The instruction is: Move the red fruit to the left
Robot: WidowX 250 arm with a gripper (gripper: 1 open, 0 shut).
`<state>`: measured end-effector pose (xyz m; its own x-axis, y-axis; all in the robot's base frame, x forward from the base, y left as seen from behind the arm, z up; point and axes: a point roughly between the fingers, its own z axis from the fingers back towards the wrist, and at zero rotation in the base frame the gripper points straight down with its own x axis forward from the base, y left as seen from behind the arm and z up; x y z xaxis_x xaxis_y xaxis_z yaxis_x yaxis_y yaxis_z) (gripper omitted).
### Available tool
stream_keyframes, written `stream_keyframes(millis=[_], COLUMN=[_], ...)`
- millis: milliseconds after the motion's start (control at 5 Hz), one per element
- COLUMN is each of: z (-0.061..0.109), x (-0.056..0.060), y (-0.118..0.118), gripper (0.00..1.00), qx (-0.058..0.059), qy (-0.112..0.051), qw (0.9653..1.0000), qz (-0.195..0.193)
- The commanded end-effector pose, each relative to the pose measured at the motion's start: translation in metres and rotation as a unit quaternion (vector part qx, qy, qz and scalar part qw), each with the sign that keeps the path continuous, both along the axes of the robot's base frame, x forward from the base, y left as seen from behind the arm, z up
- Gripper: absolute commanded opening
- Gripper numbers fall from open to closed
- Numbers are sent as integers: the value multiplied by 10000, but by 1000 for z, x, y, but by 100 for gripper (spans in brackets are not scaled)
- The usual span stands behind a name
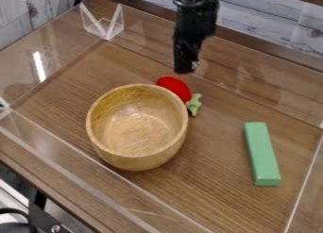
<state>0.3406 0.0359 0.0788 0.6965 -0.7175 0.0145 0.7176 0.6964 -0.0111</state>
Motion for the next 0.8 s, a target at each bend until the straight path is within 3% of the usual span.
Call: stream_keyframes(millis=[0,200,600], z=[26,7,-13], x=[5,5,1], y=[6,6,8], gripper=[0,100,100], qx=[128,98,-3], qy=[-436,-390,-123], qw=[9989,9992,9999], qz=[135,59,-82])
